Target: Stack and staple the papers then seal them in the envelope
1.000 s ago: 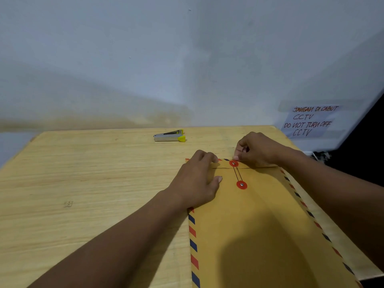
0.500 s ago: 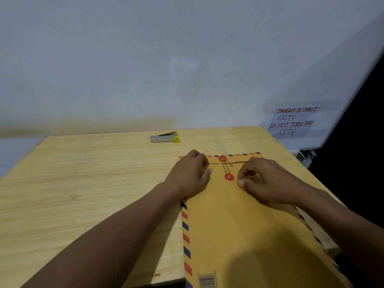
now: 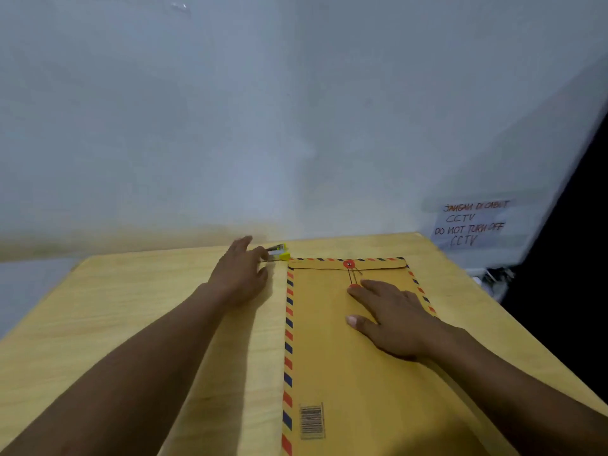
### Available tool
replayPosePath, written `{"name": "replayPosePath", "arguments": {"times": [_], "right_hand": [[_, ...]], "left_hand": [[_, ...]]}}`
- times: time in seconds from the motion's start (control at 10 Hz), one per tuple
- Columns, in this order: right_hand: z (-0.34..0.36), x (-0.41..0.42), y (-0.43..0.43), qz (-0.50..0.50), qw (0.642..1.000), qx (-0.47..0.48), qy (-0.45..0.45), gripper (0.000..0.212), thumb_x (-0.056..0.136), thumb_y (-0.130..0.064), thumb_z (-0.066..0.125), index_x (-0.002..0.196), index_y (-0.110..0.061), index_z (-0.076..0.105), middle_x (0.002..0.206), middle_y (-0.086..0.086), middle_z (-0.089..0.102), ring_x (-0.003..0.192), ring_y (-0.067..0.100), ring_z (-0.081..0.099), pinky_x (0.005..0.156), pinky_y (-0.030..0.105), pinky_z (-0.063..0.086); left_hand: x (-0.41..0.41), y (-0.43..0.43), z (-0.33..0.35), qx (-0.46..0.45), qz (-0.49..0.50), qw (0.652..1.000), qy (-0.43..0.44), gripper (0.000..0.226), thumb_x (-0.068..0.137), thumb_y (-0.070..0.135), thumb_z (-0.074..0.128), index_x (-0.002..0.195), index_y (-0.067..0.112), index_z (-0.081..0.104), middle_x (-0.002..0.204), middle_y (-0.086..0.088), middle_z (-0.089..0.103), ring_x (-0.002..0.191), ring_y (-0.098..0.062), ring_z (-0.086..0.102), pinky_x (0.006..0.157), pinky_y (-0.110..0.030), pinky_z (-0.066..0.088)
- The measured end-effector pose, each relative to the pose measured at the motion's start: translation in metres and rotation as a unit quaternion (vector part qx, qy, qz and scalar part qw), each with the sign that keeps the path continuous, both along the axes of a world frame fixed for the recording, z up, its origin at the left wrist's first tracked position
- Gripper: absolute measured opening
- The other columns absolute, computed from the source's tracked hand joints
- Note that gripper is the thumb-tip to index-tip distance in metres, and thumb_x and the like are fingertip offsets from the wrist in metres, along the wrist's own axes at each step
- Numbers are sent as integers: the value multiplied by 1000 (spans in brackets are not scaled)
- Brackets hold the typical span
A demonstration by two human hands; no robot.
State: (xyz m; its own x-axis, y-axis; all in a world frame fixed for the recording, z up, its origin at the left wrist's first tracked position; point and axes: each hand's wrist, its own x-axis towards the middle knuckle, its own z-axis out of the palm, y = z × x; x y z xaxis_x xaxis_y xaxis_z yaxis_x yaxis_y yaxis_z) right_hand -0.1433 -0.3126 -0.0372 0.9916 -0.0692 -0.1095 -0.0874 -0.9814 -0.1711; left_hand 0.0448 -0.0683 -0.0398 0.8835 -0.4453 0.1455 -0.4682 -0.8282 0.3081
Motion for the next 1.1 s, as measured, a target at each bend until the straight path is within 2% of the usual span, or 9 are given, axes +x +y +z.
{"name": "replayPosePath", "arguments": {"times": [0.1, 0.2, 0.4, 0.6, 0.7, 0.8, 0.9, 1.0, 1.1], "right_hand": [[-1, 20, -3, -3, 1000, 2, 7, 61, 100, -58, 32, 156, -38, 16, 167, -4, 8, 154, 18, 3, 122, 49, 10], [-4, 38, -3, -1, 1000, 7, 5, 62, 99, -58, 31, 156, -38, 15, 168, -4, 8, 154, 18, 4, 122, 50, 9], [-6, 71, 20, 16, 1000, 4, 6, 62, 100, -56, 30, 157, -35, 15, 168, -2, 7, 154, 20, 3, 122, 51, 9], [-5, 94, 58, 28, 1000, -6, -3, 61, 101, -53, 29, 157, -31, 16, 167, 1, 10, 154, 24, 6, 120, 55, 11], [-6, 103, 67, 25, 1000, -7, -2, 61, 101, -53, 30, 157, -30, 17, 167, 2, 11, 154, 25, 7, 120, 57, 11], [-6, 105, 67, 17, 1000, -7, -1, 61, 101, -52, 30, 157, -30, 18, 167, 2, 11, 154, 25, 7, 121, 57, 11], [-3, 99, 65, 18, 1000, -4, 3, 61, 102, -52, 29, 157, -30, 16, 168, 1, 10, 154, 24, 5, 120, 57, 9], [4, 93, 60, 9, 1000, 5, 4, 62, 100, -53, 34, 156, -33, 17, 167, 1, 13, 154, 25, 9, 120, 57, 13], [30, 91, 55, 0, 1000, 13, -15, 65, 96, -52, 46, 155, -33, 23, 165, 1, 20, 150, 27, 23, 117, 54, 26]], "left_hand": [[13, 8, 0, 18, 3, 999, 26, 28, 98, 40, 51, 122, 33, 62, 142, -3, 55, 125, -25, 54, 101, -42, 48], [12, 14, 1, 34, 5, 999, -20, 28, 98, 42, 49, 117, 32, 67, 121, 0, 63, 108, -24, 59, 86, -38, 51], [-24, 46, -1, 66, 13, 990, -122, 32, 98, 36, 46, 116, 34, 72, 107, 1, 65, 97, -23, 59, 73, -34, 37], [-63, 88, -3, 56, 34, 989, -130, 33, 97, 41, 45, 114, 34, 72, 97, 2, 62, 81, -19, 50, 70, -32, 32], [-74, 94, -2, 71, 48, 989, -119, 34, 97, 43, 43, 115, 36, 72, 95, 3, 59, 85, -20, 52, 71, -32, 33], [-83, 94, -1, 76, 46, 991, -105, 34, 98, 40, 43, 119, 37, 70, 93, 4, 50, 81, -18, 44, 69, -32, 33], [-87, 94, 6, 75, 38, 993, -78, 37, 98, 38, 43, 129, 40, 64, 104, 0, 58, 88, -21, 54, 66, -32, 39], [-88, 91, 23, 97, 35, 994, -38, 49, 96, 34, 47, 145, 41, 42, 109, -1, 61, 91, -26, 61, 65, -33, 45], [-80, 84, 51, 161, 52, 984, -63, 61, 94, 38, 52, 147, 33, 23, 113, -6, 64, 89, -29, 63, 66, -34, 47]]}}
